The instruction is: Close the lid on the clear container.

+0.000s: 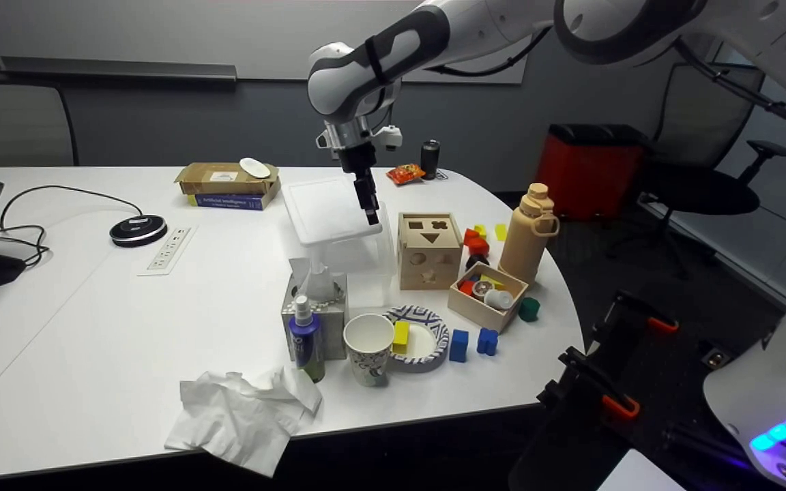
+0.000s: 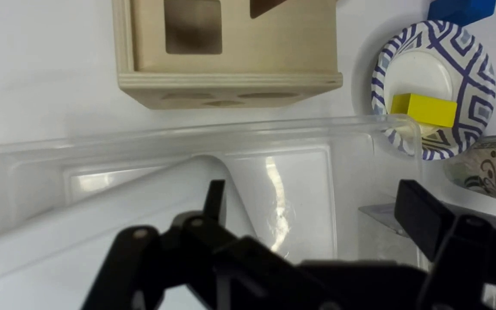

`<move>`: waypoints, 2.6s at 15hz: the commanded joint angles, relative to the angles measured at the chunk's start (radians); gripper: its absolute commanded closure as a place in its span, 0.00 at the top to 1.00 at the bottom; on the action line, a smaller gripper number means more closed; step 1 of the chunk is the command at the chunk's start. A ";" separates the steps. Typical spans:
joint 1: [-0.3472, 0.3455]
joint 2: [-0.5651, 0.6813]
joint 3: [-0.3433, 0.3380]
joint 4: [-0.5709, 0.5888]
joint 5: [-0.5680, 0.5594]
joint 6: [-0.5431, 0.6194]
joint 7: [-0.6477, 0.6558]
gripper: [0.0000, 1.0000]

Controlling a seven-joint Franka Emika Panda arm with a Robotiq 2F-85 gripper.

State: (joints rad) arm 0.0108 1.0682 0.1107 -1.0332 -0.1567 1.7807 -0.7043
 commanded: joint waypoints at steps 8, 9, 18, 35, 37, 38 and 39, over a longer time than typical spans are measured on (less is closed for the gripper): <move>0.006 0.199 0.004 0.260 0.055 -0.026 -0.008 1.00; 0.007 0.206 0.003 0.272 0.057 -0.031 -0.007 1.00; 0.001 0.207 0.009 0.275 0.049 -0.117 -0.012 1.00; 0.000 0.203 0.019 0.264 0.055 -0.177 -0.005 1.00; 0.001 0.202 0.024 0.263 0.056 -0.192 -0.004 1.00; 0.002 0.202 0.026 0.263 0.056 -0.198 -0.005 1.00; 0.002 0.202 0.028 0.263 0.056 -0.205 -0.004 1.00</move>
State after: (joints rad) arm 0.0128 1.2715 0.1292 -0.7879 -0.1135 1.6242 -0.7043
